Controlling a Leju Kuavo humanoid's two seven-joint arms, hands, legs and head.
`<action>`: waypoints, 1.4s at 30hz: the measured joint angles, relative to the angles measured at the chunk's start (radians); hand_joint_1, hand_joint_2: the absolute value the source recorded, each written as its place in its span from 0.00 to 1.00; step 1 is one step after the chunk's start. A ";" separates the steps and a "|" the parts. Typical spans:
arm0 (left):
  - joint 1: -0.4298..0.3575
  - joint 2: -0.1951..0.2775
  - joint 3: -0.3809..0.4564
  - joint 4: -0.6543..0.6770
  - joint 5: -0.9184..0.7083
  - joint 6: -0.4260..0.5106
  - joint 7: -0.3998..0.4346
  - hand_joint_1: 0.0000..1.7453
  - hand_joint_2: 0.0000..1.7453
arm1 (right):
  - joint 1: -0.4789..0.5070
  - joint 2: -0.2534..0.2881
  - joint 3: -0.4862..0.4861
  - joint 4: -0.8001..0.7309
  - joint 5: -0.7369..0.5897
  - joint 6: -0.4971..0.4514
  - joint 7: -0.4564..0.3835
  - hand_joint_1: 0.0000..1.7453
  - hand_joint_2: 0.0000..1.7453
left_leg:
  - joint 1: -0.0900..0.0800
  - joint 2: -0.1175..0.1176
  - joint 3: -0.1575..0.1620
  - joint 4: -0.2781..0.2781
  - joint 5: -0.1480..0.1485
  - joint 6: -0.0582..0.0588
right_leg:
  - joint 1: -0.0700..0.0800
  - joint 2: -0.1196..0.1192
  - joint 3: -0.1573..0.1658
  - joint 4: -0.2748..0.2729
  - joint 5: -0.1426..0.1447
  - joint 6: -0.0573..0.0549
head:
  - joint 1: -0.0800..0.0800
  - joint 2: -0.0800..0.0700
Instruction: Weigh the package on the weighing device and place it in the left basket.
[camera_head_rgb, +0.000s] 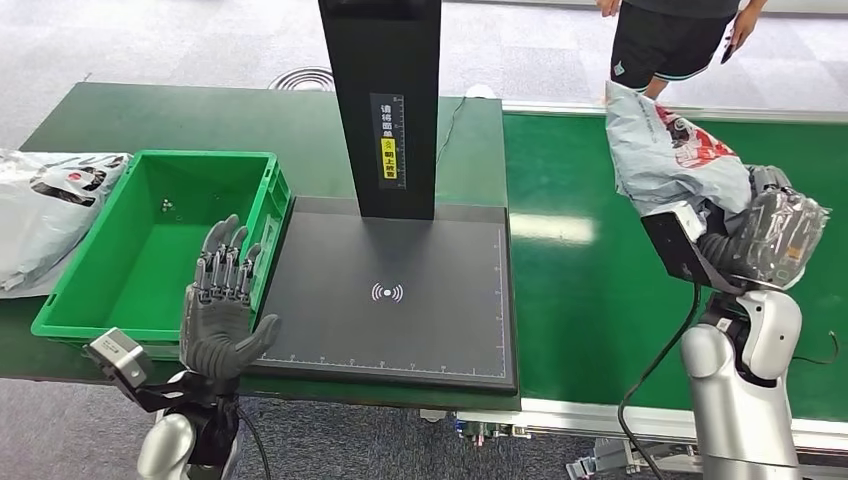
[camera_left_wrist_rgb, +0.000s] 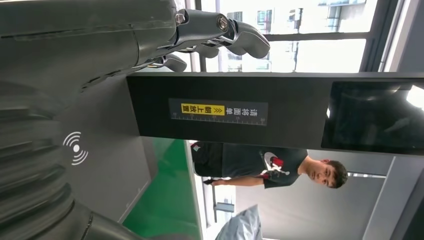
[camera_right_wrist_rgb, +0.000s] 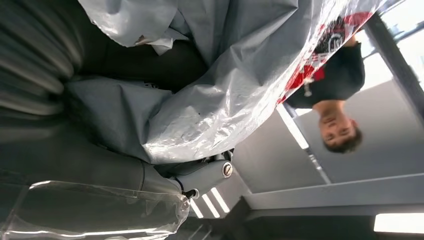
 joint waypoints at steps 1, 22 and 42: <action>-0.003 0.000 0.000 0.003 0.002 -0.001 -0.001 0.00 1.00 | -0.011 -0.001 0.017 0.005 0.012 0.022 -0.010 1.00 1.00 | 0.000 0.000 0.000 0.000 0.000 0.000 | 0.000 0.000 0.000 0.000 0.000 0.000 | 0.000 0.000; -0.028 0.010 -0.004 0.045 0.021 -0.025 -0.027 0.00 1.00 | -0.361 0.008 0.868 0.228 -0.039 0.391 -0.296 1.00 1.00 | 0.000 -0.001 -0.003 0.000 0.001 -0.001 | 0.000 -0.001 -0.002 0.001 0.000 0.000 | 0.000 0.000; -0.012 0.016 0.004 0.026 0.018 0.010 0.019 0.00 1.00 | -0.488 0.094 1.159 0.562 -0.099 0.547 -0.108 0.00 0.00 | 0.000 0.000 0.001 0.000 0.001 -0.001 | 0.001 0.000 0.001 0.001 0.000 0.000 | 0.000 0.000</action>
